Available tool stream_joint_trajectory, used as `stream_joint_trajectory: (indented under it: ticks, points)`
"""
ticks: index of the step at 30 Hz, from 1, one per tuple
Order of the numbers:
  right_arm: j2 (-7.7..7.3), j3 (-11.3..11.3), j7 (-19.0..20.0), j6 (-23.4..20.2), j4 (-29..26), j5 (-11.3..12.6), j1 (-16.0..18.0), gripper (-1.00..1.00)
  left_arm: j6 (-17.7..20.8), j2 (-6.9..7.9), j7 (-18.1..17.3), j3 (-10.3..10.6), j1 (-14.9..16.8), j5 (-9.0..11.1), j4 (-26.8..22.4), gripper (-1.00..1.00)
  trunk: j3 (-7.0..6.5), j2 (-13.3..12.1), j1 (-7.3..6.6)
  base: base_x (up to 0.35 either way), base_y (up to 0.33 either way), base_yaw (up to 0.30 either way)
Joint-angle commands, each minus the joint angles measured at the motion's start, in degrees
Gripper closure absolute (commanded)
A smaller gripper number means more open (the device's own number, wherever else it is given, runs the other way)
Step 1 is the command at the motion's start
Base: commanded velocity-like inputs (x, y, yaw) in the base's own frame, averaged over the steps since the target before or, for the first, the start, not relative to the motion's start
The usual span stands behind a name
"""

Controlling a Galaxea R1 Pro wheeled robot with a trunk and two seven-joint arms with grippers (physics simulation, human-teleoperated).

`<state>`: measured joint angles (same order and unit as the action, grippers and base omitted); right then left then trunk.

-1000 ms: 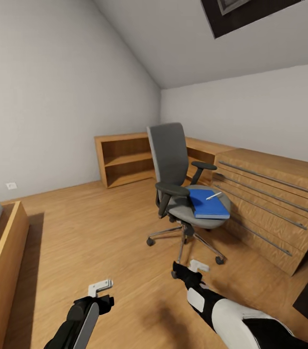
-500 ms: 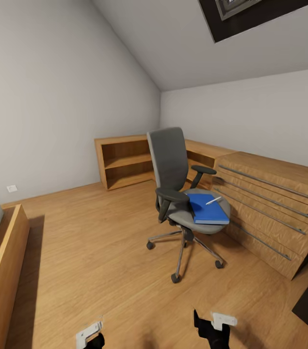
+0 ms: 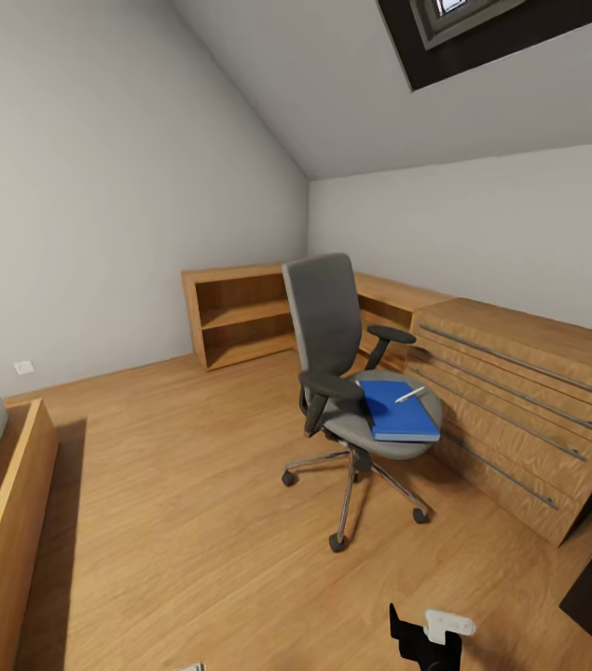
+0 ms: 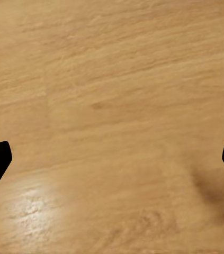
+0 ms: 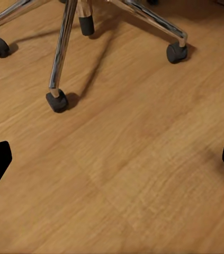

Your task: In the bedroom, organize the workspace by keeping the computer under the desk, ensuring the monitor is on the desk, placing the keyboard on the desk next to the monitor, placing the mouse on the desk next to the keyboard, moving the folder from the swivel chair onto the desk next to the mouse, stacking the notebook on top of the folder with the pen on top of the notebook, and positioning the swivel chair next to the desk.

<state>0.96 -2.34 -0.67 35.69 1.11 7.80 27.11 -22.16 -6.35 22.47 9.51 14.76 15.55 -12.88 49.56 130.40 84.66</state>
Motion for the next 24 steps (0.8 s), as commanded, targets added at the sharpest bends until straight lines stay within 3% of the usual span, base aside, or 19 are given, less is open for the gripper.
stream_joint_trajectory:
  ticks: [1, 7, 20, 22, 24]
  points:
    - [-0.02, -0.2, 0.0, 0.3, 0.1, 0.0, 0.1, -1.0, 0.0, 0.02, 0.3, 1.3, 0.0, 0.5, 0.6, -1.0, -0.13, -0.4, -0.24, 0.0, 0.0, 0.0]
    - [0.13, -0.1, 0.0, 0.7, 0.1, 0.1, 0.0, -1.0, -0.1, 0.0, 0.5, 2.6, 0.1, 0.5, 1.6, -1.0, -1.21, -2.8, -1.55, 0.0, 0.0, 0.0]
    - [0.38, -0.3, 0.0, 1.4, 0.1, 0.5, 0.0, -1.0, 0.9, -0.11, 0.5, 2.6, 0.0, 0.7, 1.8, -1.0, -3.54, -8.0, -4.41, 0.0, 0.0, -0.05]
    - [0.37, -0.3, 0.0, 1.5, 0.1, 0.5, 0.0, -1.0, 2.8, -0.09, 0.4, 2.6, 0.1, 0.7, 1.8, -1.0, -3.9, -8.8, -4.85, 0.0, 0.0, -0.217]
    - [0.36, -0.3, 0.0, 1.5, 0.1, 0.5, 0.0, -1.0, 7.4, 0.0, -0.5, 2.6, 0.1, 0.7, 1.8, -1.0, -4.26, -9.6, -5.29, 0.0, 0.0, -0.244]
